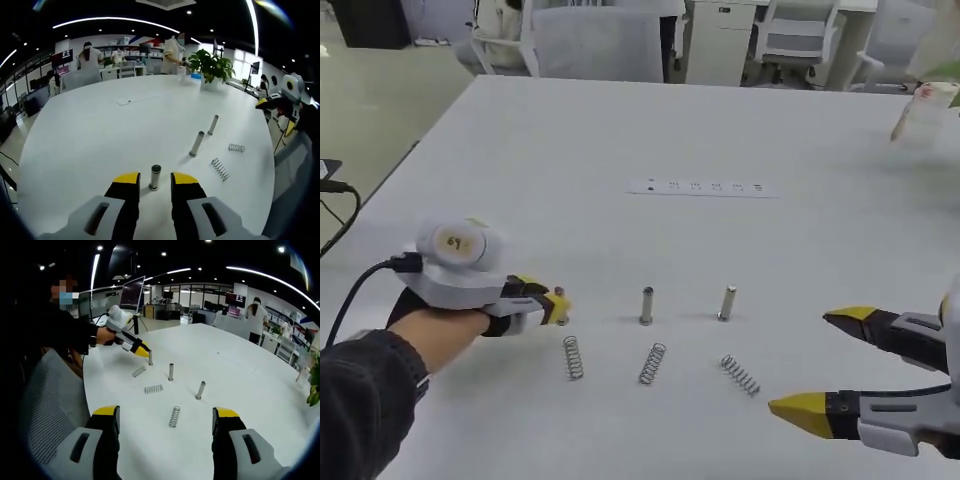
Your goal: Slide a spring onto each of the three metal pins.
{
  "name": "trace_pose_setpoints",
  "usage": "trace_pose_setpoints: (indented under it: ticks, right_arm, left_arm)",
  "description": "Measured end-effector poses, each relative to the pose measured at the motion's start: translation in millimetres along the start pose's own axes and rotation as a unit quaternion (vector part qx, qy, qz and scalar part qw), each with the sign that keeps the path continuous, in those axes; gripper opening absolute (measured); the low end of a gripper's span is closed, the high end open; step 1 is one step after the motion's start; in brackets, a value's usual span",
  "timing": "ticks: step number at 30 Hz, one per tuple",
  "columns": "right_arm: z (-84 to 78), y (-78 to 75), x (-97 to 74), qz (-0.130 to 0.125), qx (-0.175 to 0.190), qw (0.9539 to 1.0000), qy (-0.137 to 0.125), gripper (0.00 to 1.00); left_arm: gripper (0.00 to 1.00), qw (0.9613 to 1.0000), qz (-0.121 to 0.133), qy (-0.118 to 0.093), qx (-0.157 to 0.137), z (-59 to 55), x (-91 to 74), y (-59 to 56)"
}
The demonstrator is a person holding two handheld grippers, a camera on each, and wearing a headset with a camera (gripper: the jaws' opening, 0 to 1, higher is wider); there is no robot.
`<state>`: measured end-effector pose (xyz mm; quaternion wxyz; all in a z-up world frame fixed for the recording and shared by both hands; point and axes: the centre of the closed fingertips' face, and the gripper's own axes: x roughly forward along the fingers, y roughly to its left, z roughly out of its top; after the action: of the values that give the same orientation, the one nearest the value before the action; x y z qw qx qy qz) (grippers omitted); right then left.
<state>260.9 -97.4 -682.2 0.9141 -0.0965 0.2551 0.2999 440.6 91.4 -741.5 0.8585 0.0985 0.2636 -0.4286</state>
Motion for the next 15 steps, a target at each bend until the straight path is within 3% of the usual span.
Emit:
trace_pose_setpoints:
  ticks: [10, 15]
  right_arm:
    - [2.1, 1.1, 0.1, 0.001, -0.001, 1.0, -0.004, 0.75]
    - [3.9, 0.8, 1.0, 0.003, -0.003, 1.0, -0.006, 0.75]
  left_arm:
    - [0.24, 0.9999, 0.003, -0.007, -0.008, -2.7, -8.6, -5.7]
    - [0.26, 0.9999, 0.004, -0.003, -0.013, -9.4, -12.1, -10.2]
